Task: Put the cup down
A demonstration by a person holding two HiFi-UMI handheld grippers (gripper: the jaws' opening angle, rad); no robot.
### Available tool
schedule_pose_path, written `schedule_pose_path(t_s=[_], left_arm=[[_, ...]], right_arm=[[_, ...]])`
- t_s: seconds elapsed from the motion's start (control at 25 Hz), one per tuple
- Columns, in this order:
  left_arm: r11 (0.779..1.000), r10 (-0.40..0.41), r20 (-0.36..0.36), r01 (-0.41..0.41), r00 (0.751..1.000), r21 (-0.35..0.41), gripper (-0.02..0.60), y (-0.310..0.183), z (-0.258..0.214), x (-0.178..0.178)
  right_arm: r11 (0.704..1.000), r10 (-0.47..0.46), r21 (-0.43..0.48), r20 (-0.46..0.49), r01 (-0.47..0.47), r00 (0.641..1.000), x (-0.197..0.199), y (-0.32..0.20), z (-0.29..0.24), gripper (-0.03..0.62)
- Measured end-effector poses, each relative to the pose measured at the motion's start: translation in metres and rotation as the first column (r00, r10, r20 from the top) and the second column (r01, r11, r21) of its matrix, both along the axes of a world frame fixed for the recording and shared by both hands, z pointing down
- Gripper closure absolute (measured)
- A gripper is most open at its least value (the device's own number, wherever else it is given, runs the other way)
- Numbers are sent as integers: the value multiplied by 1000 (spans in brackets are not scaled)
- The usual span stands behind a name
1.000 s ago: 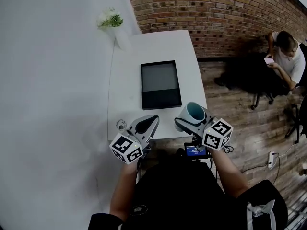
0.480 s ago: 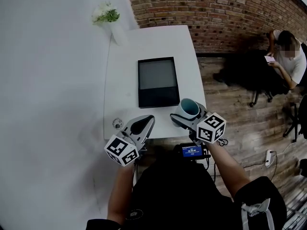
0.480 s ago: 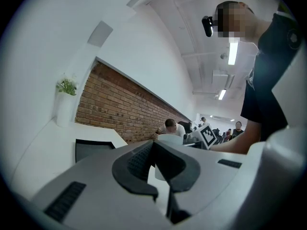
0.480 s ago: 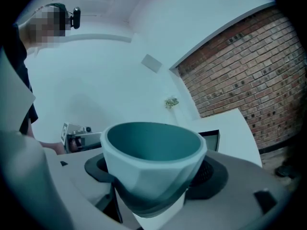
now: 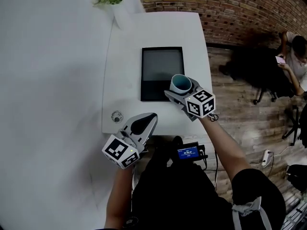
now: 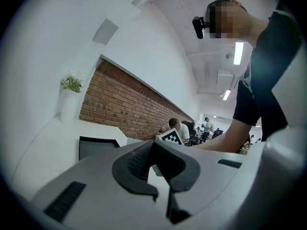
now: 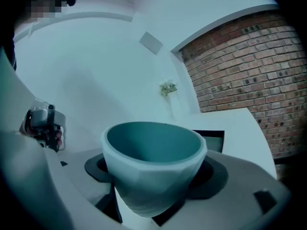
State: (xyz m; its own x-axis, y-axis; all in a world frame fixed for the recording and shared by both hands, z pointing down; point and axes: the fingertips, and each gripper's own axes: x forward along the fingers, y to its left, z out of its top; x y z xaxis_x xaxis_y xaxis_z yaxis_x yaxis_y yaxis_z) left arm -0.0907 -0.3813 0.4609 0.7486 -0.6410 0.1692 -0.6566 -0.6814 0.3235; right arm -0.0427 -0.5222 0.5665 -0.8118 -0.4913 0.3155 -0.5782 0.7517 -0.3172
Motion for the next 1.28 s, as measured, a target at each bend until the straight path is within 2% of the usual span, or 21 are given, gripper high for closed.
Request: schedule_pose_path(t_s=[0.16, 0.28, 0.44, 0.56, 0.84, 1.0, 1.28], left_arm=[[1000, -2, -4, 2, 1000, -11, 574, -4, 3, 1], [1000, -4, -8, 4, 1000, -19, 574, -7, 5, 0], [1000, -6, -6, 6, 1000, -27, 574, -10, 7, -4], [999, -3, -7, 3, 1000, -33, 574, -11, 8, -7], [999, 19, -22, -19, 1000, -34, 574, -14, 9, 4], [999, 34, -18, -34, 999, -26, 574, -12, 6, 8], [999, 23, -18, -23, 1000, -22, 574, -8, 5, 2]], right_arm=[[998, -33, 44, -79, 36, 996, -15, -22, 13, 191], [992, -29, 114, -131, 44, 991, -23, -30, 17, 190], [978, -30, 195, -219, 74, 975, -26, -21, 30, 191], [971, -27, 223, -249, 85, 968, -22, -11, 34, 191], [977, -58, 185, -266, 110, 962, -22, 1, 49, 191], [980, -69, 154, -335, 127, 940, -18, 6, 67, 191], [984, -57, 137, -354, 112, 933, -5, 13, 75, 191]])
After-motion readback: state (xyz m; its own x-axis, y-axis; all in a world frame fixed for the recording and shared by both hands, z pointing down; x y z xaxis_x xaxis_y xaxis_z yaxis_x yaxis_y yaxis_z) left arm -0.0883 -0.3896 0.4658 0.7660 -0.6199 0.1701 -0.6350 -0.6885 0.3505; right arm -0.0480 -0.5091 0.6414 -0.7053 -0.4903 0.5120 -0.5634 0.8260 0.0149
